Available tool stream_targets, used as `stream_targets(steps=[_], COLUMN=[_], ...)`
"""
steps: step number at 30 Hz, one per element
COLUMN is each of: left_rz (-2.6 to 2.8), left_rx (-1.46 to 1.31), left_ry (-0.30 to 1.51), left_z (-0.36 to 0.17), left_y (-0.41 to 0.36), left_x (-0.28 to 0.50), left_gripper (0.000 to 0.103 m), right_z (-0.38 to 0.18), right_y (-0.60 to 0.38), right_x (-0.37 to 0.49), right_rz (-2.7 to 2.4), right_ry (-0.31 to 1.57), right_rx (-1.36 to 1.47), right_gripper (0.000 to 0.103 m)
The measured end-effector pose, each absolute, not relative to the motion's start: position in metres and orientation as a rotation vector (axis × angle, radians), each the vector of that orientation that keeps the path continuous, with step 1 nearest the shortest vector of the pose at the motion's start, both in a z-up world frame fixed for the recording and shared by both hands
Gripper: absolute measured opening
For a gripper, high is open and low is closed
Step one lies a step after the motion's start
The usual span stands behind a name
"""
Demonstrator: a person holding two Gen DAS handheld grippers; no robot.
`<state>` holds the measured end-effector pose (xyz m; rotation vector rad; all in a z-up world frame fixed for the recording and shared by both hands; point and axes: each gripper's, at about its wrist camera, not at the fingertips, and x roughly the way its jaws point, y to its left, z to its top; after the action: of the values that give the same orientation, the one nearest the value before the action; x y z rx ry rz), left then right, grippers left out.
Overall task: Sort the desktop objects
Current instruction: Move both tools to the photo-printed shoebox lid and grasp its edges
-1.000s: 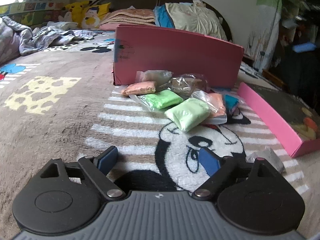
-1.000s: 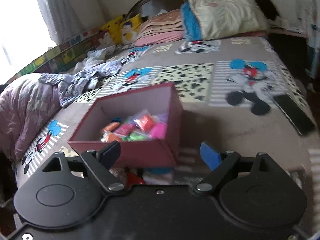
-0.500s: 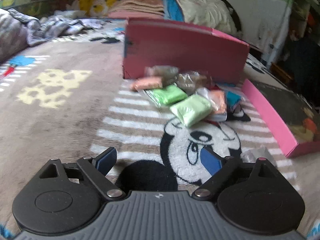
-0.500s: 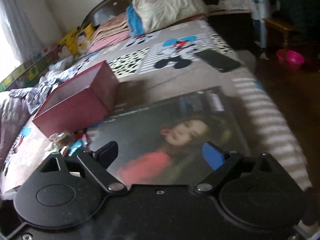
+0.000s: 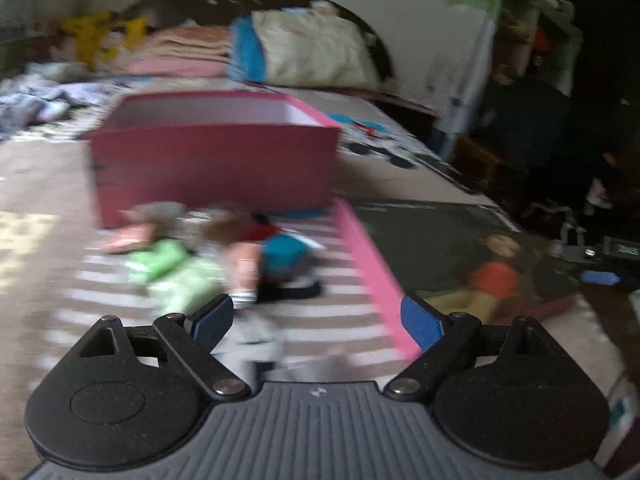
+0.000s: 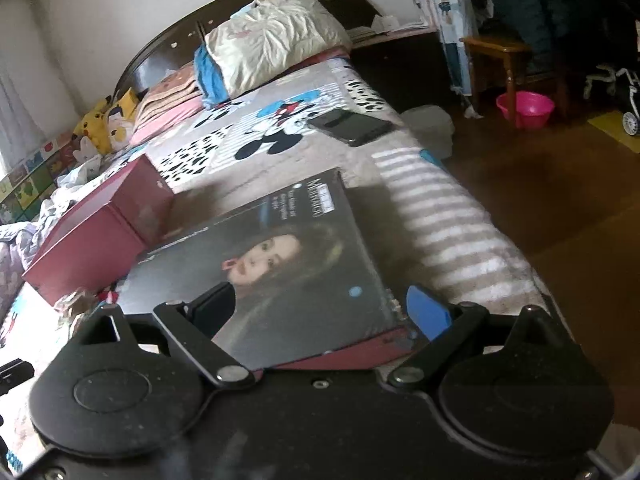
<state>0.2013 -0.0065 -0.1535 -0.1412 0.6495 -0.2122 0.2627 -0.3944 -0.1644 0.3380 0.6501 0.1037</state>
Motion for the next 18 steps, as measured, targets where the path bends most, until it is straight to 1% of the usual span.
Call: stream_targets(steps=[9, 18], left_rz=[-0.315, -0.369], left_rx=[-0.152, -0.258], left_ry=[0.725, 0.796], left_z=[-0.177, -0.194], left_y=[-0.056, -0.065], left_x=[0.248, 0.277], left_gripper=[0.091, 0.091], right_z=[-0.179, -0.199], right_y=[-0.41, -0.412], right_x=[0.278, 0.289], right_rz=[0.102, 0.263], right_ry=[0.643, 0.686], right_rx=[0.364, 0.389], right_gripper=[0.093, 0.093])
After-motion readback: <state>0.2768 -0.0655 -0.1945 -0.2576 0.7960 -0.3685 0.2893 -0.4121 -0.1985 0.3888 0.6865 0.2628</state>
